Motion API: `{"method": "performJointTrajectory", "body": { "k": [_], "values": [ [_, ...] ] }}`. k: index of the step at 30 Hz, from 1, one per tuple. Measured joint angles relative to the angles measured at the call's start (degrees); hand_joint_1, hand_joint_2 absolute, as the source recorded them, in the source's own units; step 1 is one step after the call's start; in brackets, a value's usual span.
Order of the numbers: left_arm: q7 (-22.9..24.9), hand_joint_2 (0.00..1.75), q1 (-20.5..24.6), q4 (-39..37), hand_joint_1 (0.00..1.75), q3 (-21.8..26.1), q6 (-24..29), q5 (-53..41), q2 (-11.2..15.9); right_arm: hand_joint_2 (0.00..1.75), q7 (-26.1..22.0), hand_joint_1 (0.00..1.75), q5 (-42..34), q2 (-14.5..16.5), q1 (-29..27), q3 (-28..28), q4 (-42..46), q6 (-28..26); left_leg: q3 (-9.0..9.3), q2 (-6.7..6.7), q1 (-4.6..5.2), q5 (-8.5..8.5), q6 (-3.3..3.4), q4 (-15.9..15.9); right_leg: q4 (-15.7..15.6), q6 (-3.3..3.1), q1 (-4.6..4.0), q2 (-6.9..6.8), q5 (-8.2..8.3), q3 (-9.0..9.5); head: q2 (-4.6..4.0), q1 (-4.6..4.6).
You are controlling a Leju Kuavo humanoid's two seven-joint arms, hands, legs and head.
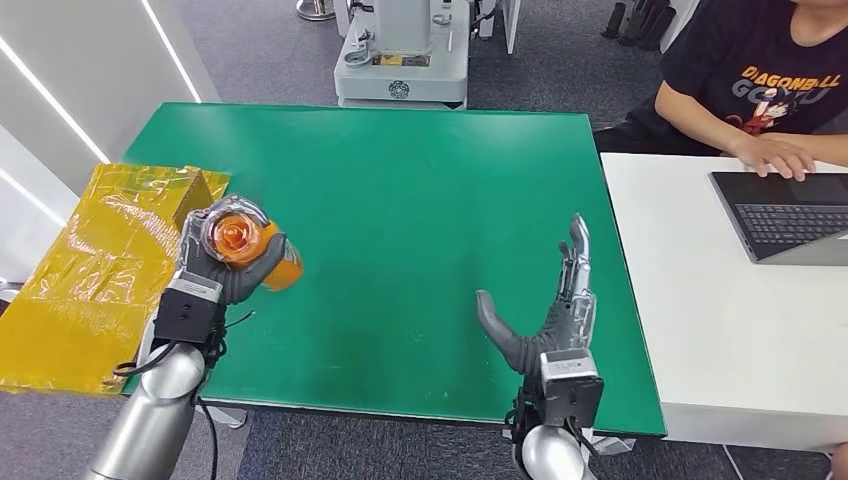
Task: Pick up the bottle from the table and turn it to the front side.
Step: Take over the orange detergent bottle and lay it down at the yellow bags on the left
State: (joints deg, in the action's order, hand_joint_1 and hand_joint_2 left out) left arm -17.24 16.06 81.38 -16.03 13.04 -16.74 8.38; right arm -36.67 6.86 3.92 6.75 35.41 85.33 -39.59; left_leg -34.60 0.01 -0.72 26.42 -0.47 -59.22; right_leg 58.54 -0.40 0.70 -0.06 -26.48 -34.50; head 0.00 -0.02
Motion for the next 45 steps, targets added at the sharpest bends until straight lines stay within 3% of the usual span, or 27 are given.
{"method": "performJointTrajectory", "body": {
  "k": [4, 13, 16, 24, 27, 35, 41, 45],
  "values": [
    [1.48, 1.75, 1.70, 0.61, 1.75, 0.30, -1.06, -3.74, 5.70, 1.75, -2.97, 0.00, 1.09, 0.71, -4.07, -1.96, 3.62, -0.40, 0.00, 0.01, 0.00, 0.00, -0.01, 0.00, 0.03, -0.02, 0.00, 0.01, -0.01, -0.02, 0.00, -0.01],
    [5.85, 1.75, 10.23, -2.00, 1.75, 0.04, -5.18, -12.49, 17.82, 1.75, -3.21, 0.00, 2.59, 1.66, -9.86, -4.14, 9.34, -0.45, 0.01, 0.08, -0.01, -0.03, -0.04, 0.01, 0.04, -0.04, 0.00, 0.10, -0.01, -0.05, 0.00, -0.01],
    [6.22, 1.75, 12.57, -3.39, 1.75, -0.04, -5.85, -13.04, 20.69, 1.75, -3.18, 0.00, 2.43, 1.73, -10.47, -4.22, 10.11, -0.45, 0.01, 0.08, 0.00, -0.03, -0.04, 0.00, 0.04, -0.04, 0.00, 0.12, -0.01, -0.05, 0.00, 0.00],
    [6.80, 1.75, 14.29, -5.24, 1.75, -0.52, -6.11, -13.73, 23.20, 1.75, -3.08, 0.00, 2.17, 1.86, -10.88, -4.37, 10.91, -0.45, 0.00, 0.09, 0.01, -0.02, -0.05, 0.00, 0.03, -0.04, 0.01, 0.14, -0.01, -0.06, 0.00, 0.00],
    [7.96, 1.75, 16.54, -6.79, 1.75, -1.90, -8.61, -15.55, 24.56, 1.75, -3.10, 0.00, 1.06, 1.87, -10.86, -4.39, 11.05, -0.45, -0.01, 0.08, -0.01, -0.02, -0.05, -0.01, 0.03, -0.04, 0.00, 0.13, -0.01, -0.07, 0.00, 0.01],
    [3.46, 1.75, 26.30, -19.54, 1.75, -11.84, -15.20, -24.47, 27.52, 1.75, -3.33, 0.00, -1.65, 1.53, -10.31, -3.07, 13.66, -0.43, 0.01, 0.12, 0.00, -0.07, -0.12, 0.00, 0.07, -0.06, 0.01, 0.16, 0.01, -0.07, 0.00, 0.02],
    [-0.83, 1.75, 28.11, -33.37, 1.75, -19.19, -11.05, -30.42, 27.14, 1.75, -3.49, 0.00, -2.14, 1.10, -8.74, -1.23, 15.27, -0.41, 0.02, 0.27, -0.01, -0.05, -0.14, 0.00, 0.08, -0.07, 0.00, 0.32, 0.02, -0.11, 0.00, 0.02],
    [-5.15, 1.75, 29.62, -41.12, 1.75, -23.85, -14.62, -35.02, 26.84, 1.75, -3.55, 0.00, -2.78, 0.86, -7.77, -0.76, 15.55, -0.39, 0.01, 0.26, -0.01, -0.05, -0.15, 0.00, 0.07, -0.06, 0.00, 0.30, 0.01, -0.14, 0.00, 0.01]
  ]
}}
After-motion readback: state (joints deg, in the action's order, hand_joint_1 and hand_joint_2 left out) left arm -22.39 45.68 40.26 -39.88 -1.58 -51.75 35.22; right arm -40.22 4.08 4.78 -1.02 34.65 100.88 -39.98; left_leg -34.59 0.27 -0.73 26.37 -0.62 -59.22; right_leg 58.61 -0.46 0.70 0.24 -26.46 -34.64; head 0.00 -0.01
